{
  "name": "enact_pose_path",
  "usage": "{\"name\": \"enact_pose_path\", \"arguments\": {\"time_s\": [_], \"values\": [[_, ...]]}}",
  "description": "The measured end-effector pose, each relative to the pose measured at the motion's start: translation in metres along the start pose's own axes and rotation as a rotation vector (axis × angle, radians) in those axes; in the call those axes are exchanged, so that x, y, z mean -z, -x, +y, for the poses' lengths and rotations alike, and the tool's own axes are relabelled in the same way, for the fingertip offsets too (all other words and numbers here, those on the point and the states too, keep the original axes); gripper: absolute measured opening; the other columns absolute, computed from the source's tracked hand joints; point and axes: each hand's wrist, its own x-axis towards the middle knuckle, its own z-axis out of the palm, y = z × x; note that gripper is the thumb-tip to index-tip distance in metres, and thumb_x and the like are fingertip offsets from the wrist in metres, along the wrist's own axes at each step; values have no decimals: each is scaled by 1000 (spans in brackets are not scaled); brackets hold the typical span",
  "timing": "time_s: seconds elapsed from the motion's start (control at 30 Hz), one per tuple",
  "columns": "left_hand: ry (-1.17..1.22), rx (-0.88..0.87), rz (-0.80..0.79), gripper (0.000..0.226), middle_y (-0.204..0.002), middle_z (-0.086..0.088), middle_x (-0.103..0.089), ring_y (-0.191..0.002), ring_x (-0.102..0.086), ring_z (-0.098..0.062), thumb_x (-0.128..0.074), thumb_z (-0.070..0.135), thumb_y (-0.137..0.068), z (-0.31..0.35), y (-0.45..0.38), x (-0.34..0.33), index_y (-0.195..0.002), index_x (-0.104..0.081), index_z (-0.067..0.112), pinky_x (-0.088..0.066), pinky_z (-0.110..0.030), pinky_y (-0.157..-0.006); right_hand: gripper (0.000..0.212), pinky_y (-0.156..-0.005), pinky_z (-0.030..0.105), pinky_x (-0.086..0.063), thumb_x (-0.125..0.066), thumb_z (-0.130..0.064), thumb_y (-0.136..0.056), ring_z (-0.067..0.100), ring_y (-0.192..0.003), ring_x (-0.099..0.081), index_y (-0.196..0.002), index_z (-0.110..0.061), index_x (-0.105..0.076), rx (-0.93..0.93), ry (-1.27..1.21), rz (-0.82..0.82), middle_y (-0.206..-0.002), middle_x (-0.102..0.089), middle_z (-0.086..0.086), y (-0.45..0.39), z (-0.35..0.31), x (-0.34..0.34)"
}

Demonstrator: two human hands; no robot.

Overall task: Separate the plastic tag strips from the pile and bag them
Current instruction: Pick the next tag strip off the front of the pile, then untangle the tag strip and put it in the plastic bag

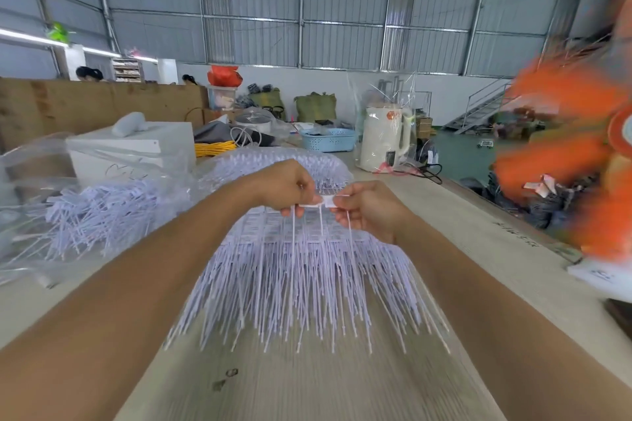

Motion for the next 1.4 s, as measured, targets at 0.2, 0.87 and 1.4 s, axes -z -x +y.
{"name": "enact_pose_path", "arguments": {"time_s": [0.2, 0.87, 1.4], "values": [[46, 23, 42, 34, -49, 9, -59, -37, -44, -1, -62, 32, -90, -14, -13, -33, -59, -60, 19, -36, -17, -47, 9, -47, 19, -41, -60, -2, -88, 9, -42, -45, -80, 1, -59, 87, 230, -25, -56, -49, 7, -4, 22, 7], [338, 206, -63, 37, -45, 2, -45, -36, -30, -10, -56, 17, -93, -21, -3, -31, -56, -51, 11, -23, -17, -38, 19, -39, 18, -37, -61, 1, -86, 10, -40, -43, -68, -4, -58, 192, 99, 247, -54, -48, 9, -18, 41, 29], [195, 40, 18, 17, -87, -6, -63, -74, -63, -22, -70, 20, -84, -31, -1, -34, -97, -62, 11, -51, -33, -72, 9, -43, 21, -35, -70, -4, -80, 13, -40, -52, -77, -11, -71, 170, 123, 44, -59, -61, 11, -14, 26, -10]]}}
